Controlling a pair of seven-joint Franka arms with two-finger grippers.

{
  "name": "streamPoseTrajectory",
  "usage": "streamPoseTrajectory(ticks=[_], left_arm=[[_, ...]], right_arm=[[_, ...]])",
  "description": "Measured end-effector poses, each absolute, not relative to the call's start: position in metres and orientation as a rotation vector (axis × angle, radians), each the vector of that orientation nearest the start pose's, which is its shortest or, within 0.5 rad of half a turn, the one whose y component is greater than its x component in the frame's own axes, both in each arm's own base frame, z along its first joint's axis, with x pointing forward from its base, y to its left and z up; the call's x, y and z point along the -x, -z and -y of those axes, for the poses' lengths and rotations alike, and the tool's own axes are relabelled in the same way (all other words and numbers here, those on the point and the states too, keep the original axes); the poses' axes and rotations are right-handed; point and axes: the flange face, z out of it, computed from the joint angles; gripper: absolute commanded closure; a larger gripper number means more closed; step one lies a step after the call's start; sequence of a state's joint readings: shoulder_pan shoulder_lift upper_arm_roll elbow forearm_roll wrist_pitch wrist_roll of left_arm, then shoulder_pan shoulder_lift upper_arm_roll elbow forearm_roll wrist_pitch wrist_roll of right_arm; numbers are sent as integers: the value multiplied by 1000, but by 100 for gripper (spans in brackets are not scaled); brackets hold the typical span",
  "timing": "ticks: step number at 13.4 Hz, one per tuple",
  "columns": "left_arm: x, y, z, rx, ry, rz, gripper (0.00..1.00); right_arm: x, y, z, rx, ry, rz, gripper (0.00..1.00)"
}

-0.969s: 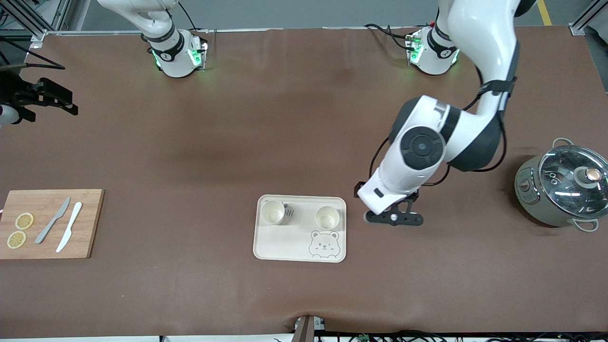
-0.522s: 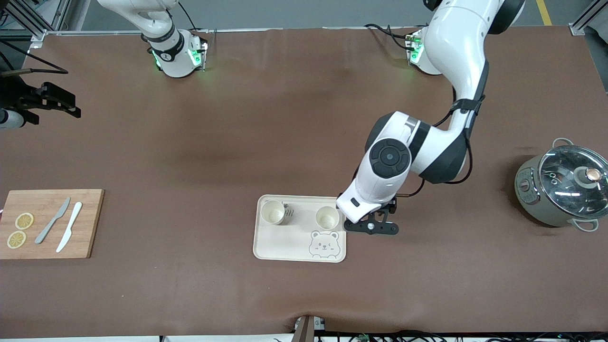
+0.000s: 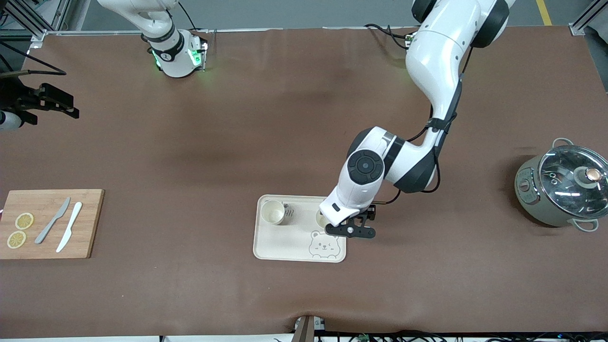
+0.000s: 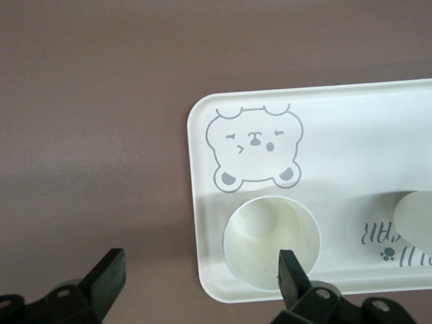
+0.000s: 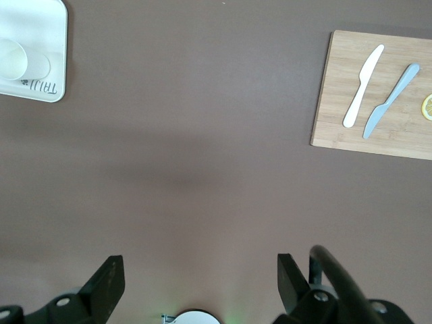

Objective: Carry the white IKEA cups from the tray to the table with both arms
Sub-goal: 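Lower the left gripper and close it on the cup rim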

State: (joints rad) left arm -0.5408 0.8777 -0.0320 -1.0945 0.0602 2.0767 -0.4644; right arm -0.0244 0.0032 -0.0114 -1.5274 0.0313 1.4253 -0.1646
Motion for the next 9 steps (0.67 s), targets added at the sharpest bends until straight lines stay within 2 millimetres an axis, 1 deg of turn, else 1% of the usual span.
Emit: streamPoseTrajectory(ticks=[5, 9], left_arm=[[-664, -277, 415, 3161, 174, -194, 0], [-664, -253, 416, 3168, 165, -178, 0]], right_arm=[[-543, -626, 15, 3088, -169, 206, 0], [-543, -626, 14, 3088, -170, 208, 0]])
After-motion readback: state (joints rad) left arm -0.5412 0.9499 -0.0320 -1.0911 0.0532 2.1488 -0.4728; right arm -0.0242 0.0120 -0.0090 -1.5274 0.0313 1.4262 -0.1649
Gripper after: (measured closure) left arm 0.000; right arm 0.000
